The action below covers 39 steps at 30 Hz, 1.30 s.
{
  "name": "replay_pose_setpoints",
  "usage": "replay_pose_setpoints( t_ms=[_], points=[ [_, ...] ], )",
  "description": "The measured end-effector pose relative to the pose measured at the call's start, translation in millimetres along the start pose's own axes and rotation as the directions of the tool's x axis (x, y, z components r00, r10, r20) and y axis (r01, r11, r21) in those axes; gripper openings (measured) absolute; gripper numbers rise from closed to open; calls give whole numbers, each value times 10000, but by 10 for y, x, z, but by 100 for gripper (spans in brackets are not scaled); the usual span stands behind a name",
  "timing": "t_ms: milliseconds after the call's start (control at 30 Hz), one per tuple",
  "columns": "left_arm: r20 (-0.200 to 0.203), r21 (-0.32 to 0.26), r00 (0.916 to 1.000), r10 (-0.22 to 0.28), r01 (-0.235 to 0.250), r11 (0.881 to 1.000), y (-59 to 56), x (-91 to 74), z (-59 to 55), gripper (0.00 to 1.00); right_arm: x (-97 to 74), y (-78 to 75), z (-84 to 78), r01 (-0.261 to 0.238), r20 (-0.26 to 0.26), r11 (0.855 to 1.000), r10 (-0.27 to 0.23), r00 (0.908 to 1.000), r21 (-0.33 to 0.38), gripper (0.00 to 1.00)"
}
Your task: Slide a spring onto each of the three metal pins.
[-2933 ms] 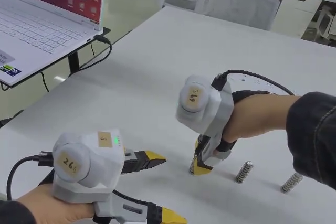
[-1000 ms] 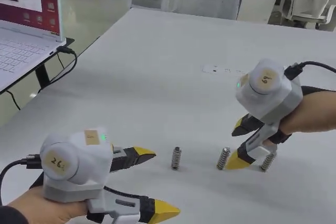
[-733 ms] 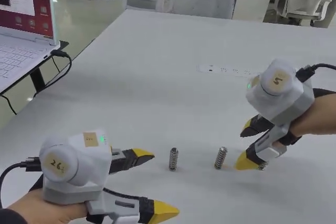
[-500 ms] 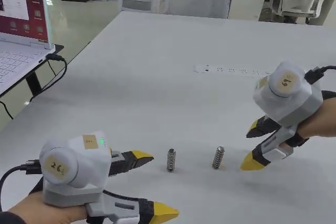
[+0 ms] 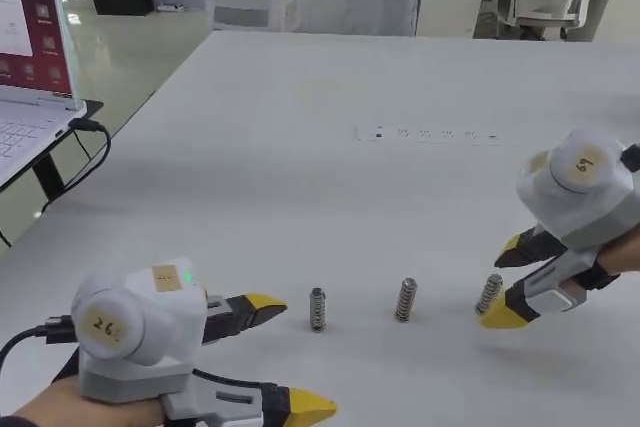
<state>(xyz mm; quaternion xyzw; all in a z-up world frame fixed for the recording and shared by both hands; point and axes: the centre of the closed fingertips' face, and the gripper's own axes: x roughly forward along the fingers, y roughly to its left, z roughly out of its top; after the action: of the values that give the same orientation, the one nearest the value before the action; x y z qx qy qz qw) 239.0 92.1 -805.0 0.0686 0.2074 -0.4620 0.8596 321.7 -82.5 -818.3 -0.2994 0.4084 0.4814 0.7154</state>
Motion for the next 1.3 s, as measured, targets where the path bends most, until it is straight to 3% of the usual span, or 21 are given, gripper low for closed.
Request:
replay_pose_setpoints(
  t_ms=[367, 600, 700, 933, 1033, 1067, 1300],
  points=[
    [-39, -41, 10000, -77, 77, 10000, 0, 2, -15, 65, -110, 119, -218, 404, 538, 9971, -439, 9976, 643, 52],
    [44, -174, 10000, -85, 86, 9998, -5, -14, -40, 65, -128, 213, -316, 678, 1067, 9935, -775, 9913, 911, 54],
    [85, -239, 9999, -58, 60, 9997, -2, -37, -54, 65, -175, 232, -279, 800, 1783, 9904, -993, 9790, 1124, 56],
    [289, -421, 9995, 93, -81, 9991, 24, -84, -49, 65, -233, 379, -255, 961, 2717, 9911, -1178, 9551, 920, 58],
    [394, -468, 9991, 167, -148, 9988, 17, -94, -29, 66, -276, 391, -211, 1016, 3363, 9888, -1330, 9323, 1095, 59],
    [432, -473, 9988, 209, -188, 9987, 16, -100, -25, 66, -295, 405, -186, 979, 3671, 9874, -1375, 9200, 1244, 59],
    [582, -628, 9975, 411, -375, 9973, 1, -148, -45, 67, -337, 466, -205, 1004, 4323, 9858, -1497, 8892, 1349, 66]
  ],
)
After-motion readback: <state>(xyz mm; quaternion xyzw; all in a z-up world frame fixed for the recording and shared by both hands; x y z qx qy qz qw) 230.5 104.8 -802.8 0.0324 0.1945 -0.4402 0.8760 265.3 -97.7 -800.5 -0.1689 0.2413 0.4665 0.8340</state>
